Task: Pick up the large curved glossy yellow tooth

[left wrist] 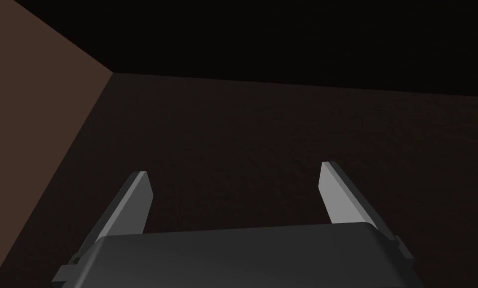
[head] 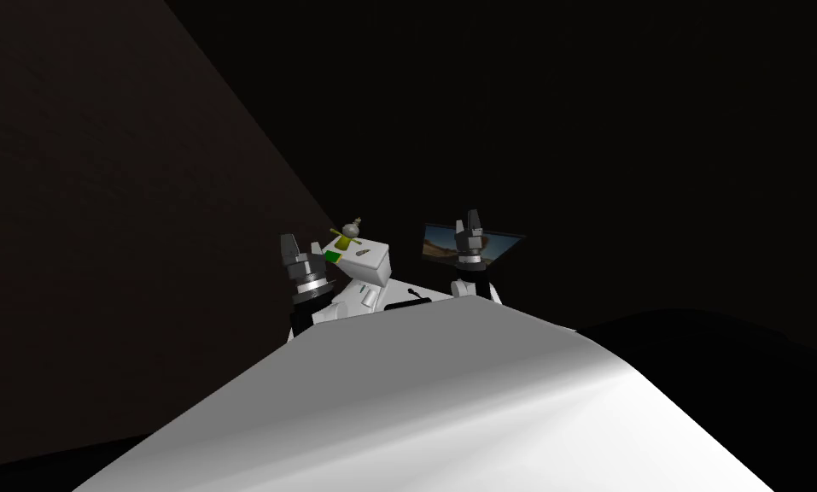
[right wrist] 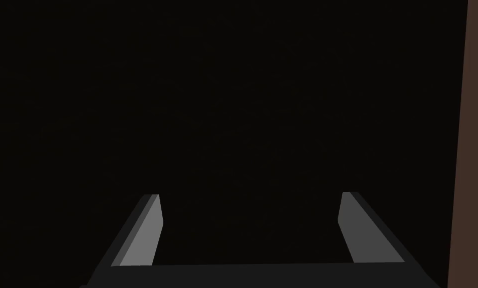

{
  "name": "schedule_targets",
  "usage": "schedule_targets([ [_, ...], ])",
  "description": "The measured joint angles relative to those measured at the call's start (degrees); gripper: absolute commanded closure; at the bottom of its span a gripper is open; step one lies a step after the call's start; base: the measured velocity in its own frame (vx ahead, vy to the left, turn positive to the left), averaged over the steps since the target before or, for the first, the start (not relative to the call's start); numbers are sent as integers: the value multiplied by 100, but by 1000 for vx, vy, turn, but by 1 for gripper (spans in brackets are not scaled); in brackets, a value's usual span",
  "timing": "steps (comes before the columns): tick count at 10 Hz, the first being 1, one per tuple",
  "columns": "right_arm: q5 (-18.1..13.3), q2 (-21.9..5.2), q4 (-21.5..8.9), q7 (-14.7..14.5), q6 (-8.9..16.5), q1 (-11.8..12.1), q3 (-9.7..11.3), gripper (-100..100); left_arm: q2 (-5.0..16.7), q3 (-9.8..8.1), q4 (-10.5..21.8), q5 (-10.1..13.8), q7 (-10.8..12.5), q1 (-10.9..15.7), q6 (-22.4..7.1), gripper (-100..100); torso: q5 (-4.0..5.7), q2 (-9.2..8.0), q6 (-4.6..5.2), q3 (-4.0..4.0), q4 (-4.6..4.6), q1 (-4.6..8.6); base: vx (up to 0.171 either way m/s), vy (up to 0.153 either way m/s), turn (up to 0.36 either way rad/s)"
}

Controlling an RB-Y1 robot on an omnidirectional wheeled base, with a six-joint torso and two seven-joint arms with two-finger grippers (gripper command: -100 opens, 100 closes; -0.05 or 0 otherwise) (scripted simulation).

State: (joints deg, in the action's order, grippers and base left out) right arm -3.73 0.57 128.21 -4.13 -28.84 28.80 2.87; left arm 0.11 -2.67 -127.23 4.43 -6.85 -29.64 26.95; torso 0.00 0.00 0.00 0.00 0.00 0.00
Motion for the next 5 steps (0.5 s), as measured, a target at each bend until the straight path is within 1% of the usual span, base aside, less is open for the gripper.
schedule_targets([
  [2,0,0,0,0,0,0,0,0,178,-36,204,46,86,204,-131,-100,0,-13,0,7,-3,0,-46,-6,24],
  [3,0,0,0,0,0,-1,0,0,213,4,299,33,95,340,-250,-100,0,-14,1,8,-3,2,-52,-5,19],
  [5,0,0,0,0,0,-1,0,0,406,-47,637,81,185,678,-510,-100,0,-16,0,9,-3,-1,-47,-2,22],
])
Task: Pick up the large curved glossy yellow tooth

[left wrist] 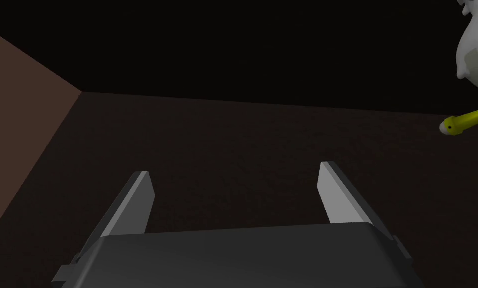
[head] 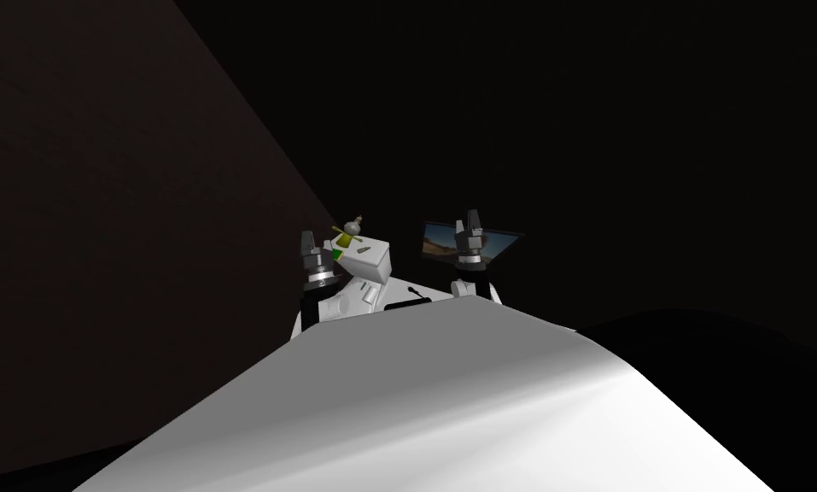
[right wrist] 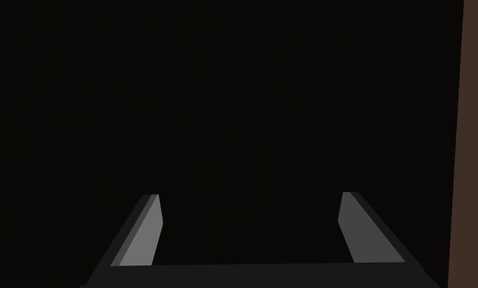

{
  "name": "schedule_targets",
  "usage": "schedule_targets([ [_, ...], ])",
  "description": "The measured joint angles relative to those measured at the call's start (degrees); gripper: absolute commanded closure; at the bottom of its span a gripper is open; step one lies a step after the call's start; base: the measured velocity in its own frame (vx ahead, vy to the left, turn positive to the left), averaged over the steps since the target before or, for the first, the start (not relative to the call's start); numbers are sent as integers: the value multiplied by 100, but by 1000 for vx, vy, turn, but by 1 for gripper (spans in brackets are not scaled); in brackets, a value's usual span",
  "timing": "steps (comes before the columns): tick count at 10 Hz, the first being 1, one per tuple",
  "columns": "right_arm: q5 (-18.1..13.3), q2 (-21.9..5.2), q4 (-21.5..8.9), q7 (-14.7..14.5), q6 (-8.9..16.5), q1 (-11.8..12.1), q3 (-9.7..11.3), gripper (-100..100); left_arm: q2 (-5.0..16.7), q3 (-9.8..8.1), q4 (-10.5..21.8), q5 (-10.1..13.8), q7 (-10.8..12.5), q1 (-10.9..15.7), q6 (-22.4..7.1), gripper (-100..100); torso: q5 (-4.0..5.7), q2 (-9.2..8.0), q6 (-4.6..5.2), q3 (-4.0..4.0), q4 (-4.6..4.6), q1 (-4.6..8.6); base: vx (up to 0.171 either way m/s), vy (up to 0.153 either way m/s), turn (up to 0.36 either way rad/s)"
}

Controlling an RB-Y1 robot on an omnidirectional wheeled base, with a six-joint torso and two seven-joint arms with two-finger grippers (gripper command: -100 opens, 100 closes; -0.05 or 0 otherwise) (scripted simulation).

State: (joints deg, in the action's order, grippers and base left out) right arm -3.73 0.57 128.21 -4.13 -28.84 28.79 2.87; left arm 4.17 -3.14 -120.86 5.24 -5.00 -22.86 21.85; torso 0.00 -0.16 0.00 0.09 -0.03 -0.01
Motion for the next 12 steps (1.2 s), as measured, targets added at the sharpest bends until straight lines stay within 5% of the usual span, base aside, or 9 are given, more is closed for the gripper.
schedule_targets([
  [12,0,0,0,0,0,0,0,0,526,-198,1839,63,340,1583,-1368,-100,0,11,0,-7,2,1,-23,-1,3],
])
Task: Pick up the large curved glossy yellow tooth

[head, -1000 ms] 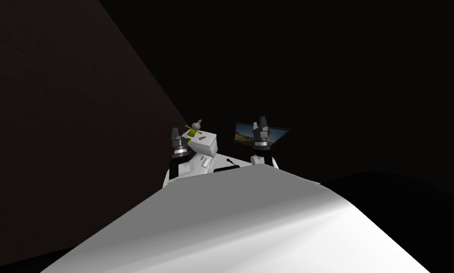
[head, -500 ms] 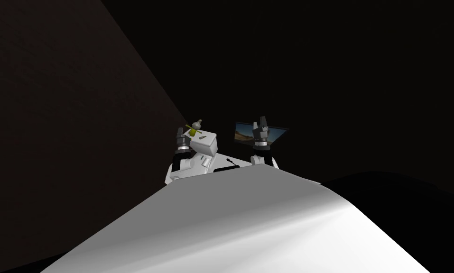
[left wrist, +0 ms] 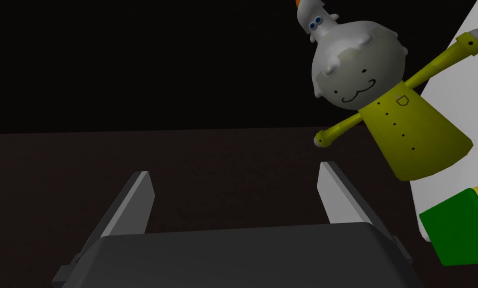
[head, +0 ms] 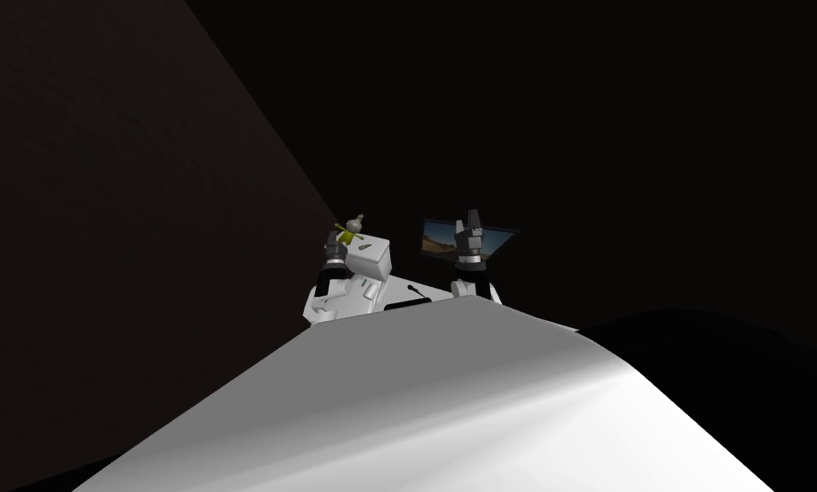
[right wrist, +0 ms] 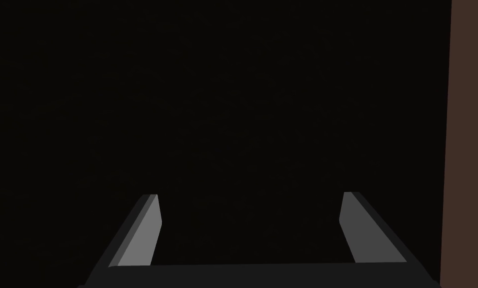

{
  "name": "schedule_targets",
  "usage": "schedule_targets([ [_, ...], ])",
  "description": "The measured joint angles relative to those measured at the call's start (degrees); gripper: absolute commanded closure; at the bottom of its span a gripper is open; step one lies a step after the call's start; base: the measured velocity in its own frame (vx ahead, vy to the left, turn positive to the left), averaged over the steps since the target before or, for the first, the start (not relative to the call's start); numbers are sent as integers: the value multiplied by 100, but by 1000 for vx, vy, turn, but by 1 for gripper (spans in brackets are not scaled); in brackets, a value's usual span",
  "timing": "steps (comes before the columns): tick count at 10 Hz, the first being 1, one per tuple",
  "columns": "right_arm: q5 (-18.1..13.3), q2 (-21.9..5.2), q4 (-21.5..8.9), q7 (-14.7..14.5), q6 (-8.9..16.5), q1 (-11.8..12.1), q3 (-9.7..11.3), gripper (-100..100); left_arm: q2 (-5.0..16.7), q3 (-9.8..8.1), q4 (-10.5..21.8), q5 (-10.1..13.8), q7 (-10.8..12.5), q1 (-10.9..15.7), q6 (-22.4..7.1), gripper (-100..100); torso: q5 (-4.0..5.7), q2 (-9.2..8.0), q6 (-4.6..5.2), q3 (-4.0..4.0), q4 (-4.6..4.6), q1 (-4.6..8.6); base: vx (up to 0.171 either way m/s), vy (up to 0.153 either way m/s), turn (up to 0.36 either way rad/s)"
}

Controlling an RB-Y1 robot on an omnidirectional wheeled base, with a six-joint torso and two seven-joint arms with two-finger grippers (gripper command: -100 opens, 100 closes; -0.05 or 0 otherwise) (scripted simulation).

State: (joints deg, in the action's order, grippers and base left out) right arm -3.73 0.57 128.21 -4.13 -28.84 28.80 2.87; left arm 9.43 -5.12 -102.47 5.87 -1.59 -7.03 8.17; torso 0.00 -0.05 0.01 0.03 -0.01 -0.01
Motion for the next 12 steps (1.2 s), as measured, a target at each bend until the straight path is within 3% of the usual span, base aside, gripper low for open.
schedule_targets([
  [5,0,0,0,0,0,0,0,0,180,-120,710,21,124,638,-734,-100,0,1,-1,0,0,0,-16,2,0],
  [6,0,0,0,0,0,0,0,0,187,-122,792,23,133,665,-788,-100,0,2,-2,-1,1,0,-14,3,1],
  [12,0,0,0,0,0,0,0,0,299,-251,1660,1,228,1396,-1484,-100,0,4,-1,-2,1,1,-11,2,-3],
])
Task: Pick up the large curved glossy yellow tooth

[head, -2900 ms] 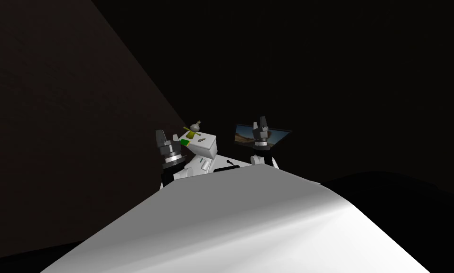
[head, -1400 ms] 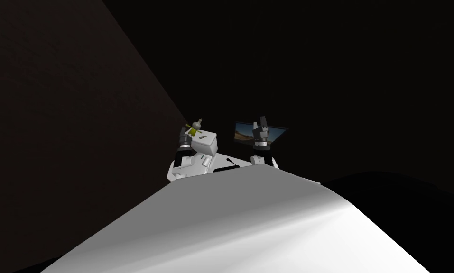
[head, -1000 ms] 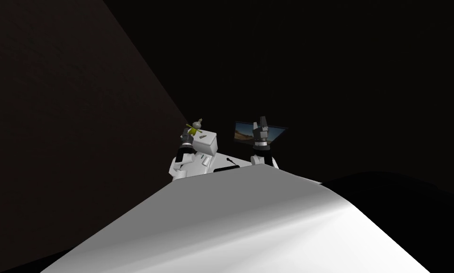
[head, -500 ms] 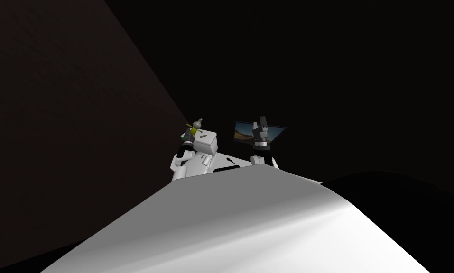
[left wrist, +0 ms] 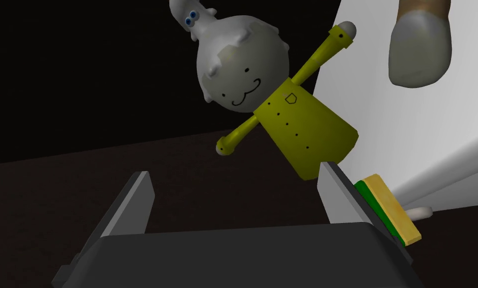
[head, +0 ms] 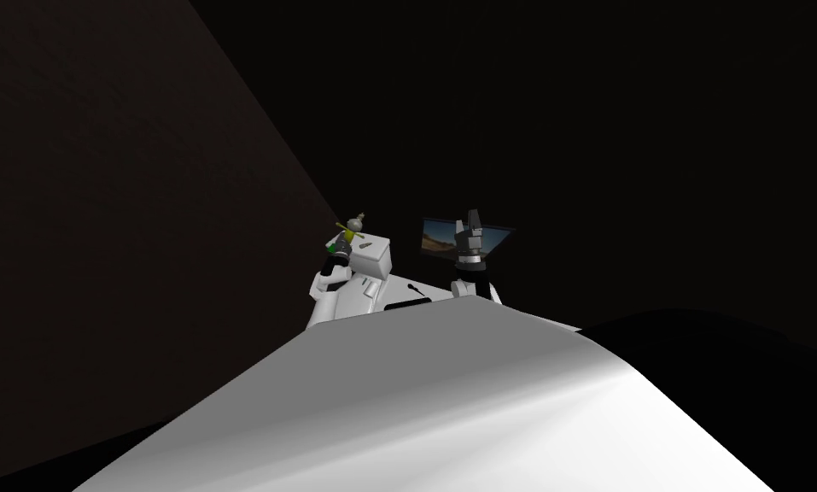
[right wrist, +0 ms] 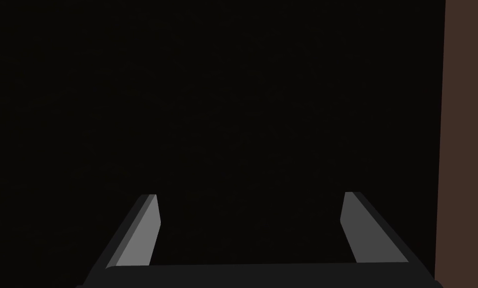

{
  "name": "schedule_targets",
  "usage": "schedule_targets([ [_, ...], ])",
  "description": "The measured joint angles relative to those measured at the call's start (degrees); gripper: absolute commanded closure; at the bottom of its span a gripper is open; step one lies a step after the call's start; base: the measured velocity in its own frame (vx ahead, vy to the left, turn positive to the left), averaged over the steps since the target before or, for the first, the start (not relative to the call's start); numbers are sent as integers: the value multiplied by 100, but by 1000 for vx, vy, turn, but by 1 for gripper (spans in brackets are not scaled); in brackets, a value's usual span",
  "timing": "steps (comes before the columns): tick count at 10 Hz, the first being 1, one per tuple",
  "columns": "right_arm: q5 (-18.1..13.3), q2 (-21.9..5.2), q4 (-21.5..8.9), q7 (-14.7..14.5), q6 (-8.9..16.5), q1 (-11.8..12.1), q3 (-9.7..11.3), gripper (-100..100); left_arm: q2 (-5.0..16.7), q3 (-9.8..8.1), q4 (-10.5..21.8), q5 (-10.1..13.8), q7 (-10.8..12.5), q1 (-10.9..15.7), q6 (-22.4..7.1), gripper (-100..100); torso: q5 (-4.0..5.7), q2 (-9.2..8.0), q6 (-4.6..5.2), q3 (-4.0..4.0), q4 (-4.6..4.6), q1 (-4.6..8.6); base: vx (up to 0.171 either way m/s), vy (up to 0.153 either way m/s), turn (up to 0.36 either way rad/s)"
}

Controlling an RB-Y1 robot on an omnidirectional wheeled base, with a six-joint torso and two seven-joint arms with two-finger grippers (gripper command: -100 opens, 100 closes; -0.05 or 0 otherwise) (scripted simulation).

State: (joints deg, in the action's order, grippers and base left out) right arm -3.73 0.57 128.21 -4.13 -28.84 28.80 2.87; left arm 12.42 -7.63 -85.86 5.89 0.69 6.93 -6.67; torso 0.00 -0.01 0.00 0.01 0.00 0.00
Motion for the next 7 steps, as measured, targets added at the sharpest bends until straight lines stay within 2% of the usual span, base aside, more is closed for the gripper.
schedule_targets([
  [4,0,0,0,0,0,0,0,0,116,-65,572,26,73,451,-399,-100,0,-2,-1,1,0,0,-9,1,-2],
  [5,0,0,0,0,0,0,0,0,110,-71,676,20,78,488,-430,-100,0,-1,-2,1,0,0,-12,0,-4],
  [7,0,0,0,0,0,0,0,0,143,-127,993,5,110,775,-697,-100,0,-1,-1,1,0,0,-8,2,-3],
])
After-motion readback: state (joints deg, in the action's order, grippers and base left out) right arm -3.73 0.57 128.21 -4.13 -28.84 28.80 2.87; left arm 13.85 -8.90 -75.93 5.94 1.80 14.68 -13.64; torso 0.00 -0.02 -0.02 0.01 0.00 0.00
